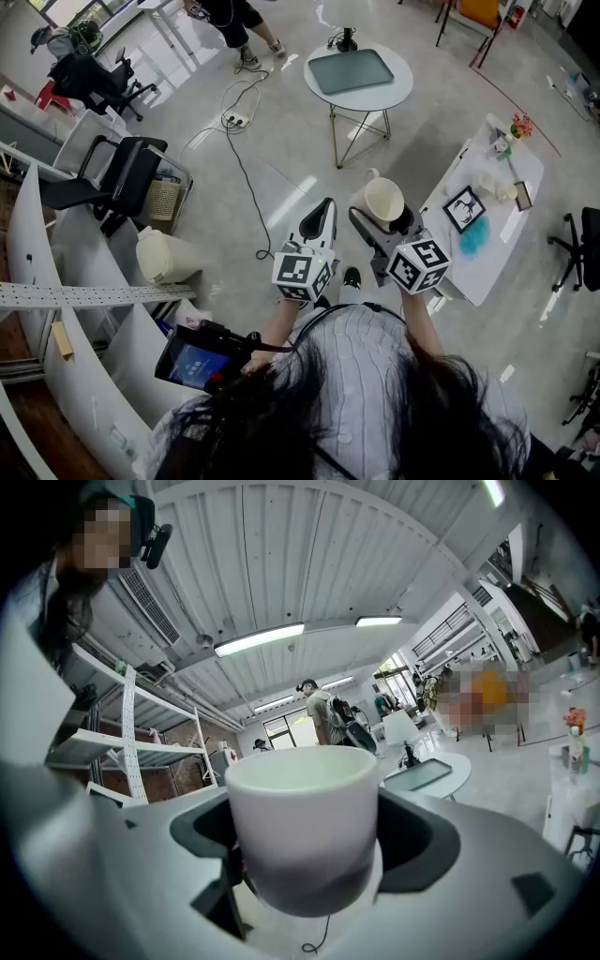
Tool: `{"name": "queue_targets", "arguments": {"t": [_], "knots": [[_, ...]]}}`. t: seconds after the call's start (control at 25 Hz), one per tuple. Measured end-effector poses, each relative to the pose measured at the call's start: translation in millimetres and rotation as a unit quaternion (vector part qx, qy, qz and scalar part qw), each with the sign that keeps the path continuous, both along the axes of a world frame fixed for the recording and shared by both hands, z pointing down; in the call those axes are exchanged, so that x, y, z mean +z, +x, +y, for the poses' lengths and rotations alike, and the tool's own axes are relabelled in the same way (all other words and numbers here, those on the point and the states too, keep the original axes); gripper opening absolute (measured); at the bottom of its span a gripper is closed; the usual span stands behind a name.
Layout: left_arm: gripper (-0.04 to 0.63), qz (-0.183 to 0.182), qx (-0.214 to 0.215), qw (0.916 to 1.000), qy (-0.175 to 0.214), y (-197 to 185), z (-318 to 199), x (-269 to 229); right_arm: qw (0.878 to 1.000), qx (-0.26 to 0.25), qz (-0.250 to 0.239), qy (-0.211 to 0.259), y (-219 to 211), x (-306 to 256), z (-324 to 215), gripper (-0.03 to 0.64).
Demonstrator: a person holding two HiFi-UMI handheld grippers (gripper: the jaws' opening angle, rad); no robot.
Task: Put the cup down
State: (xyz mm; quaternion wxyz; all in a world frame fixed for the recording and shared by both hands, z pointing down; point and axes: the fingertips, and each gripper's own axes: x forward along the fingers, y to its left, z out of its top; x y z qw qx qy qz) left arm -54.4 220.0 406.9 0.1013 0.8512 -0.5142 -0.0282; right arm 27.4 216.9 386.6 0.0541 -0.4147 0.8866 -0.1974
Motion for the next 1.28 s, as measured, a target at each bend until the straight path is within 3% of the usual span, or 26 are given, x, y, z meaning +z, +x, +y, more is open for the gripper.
{"name": "queue_targets", "arguments": {"t": [0.72,1.28], "knots": [[0.018,-0.003,-0.021,0.9997,-0.008,46.7,-73.4,15.3,1.0,-0.022,0.007,-0.002,52.3,18.9,-72.7,0.411],[0.018,-0.014,-0.041,0.9987,-0.025,36.2,-116.3,25.9,0.999,-0.035,0.005,-0.019,48.8,34.7,-115.8,0.411]]}}
